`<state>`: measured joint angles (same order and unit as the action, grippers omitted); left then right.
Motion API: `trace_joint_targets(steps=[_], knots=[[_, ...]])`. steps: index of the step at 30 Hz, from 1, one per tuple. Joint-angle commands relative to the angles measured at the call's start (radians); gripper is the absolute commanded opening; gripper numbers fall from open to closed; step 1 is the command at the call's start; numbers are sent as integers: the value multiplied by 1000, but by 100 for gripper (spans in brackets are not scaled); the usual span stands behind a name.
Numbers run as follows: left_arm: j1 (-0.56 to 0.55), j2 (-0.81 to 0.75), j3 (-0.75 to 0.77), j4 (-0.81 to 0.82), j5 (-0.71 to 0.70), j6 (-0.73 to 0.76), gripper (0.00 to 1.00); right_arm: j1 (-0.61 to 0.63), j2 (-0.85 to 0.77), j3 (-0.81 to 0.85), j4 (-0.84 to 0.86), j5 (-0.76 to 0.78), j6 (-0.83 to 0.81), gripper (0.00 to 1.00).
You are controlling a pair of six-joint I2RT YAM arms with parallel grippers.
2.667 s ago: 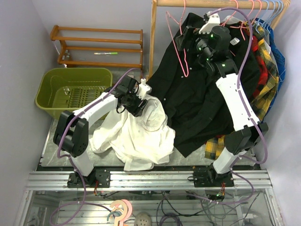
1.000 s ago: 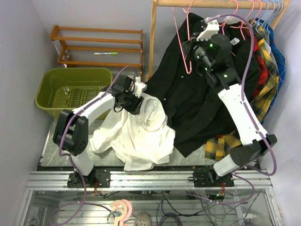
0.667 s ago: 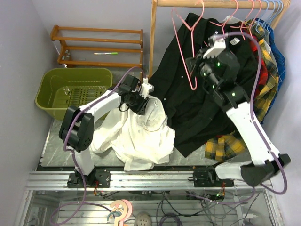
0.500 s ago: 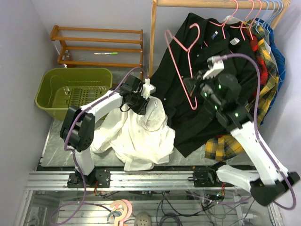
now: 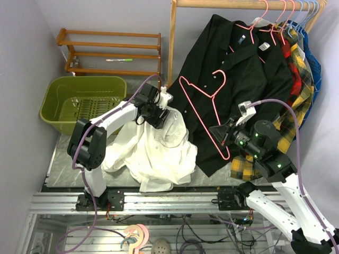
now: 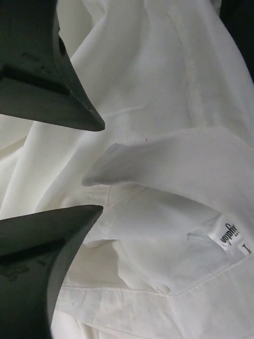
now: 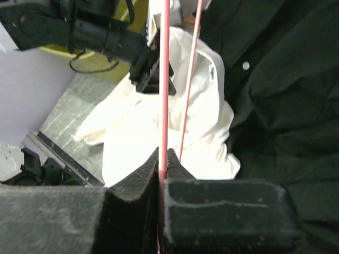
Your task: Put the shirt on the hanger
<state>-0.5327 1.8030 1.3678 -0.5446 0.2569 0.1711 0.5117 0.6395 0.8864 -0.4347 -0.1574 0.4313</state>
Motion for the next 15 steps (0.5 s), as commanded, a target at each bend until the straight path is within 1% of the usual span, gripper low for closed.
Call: trace_joint_targets(steps=[1, 3, 4, 5, 6, 7, 10, 13, 15], knots=[[-1, -12, 50, 10, 5, -1, 65, 4, -40, 0, -100, -33, 14, 0], [-1, -9, 54, 8, 17, -3, 50, 3, -56, 8, -154, -23, 20, 0], [-1, -6, 53, 7, 20, -6, 37, 3, -65, 9, -176, -21, 30, 0], [-1, -3, 54, 7, 19, -10, 19, 4, -79, 7, -194, -26, 40, 0], [-1, 0, 55, 5, 18, -13, 9, 3, -89, 8, -214, -32, 48, 0], [1, 2, 57, 1, 23, -14, 7, 2, -100, 12, -235, -40, 53, 0], [7, -2, 70, -24, 94, -2, 7, 2, -109, 52, -305, -88, 48, 0], [15, -34, 71, -35, 124, 7, 7, 1, -85, 108, -392, -172, 34, 0], [21, -61, 79, -45, 134, 13, 7, 2, -76, 110, -426, -249, 28, 0]])
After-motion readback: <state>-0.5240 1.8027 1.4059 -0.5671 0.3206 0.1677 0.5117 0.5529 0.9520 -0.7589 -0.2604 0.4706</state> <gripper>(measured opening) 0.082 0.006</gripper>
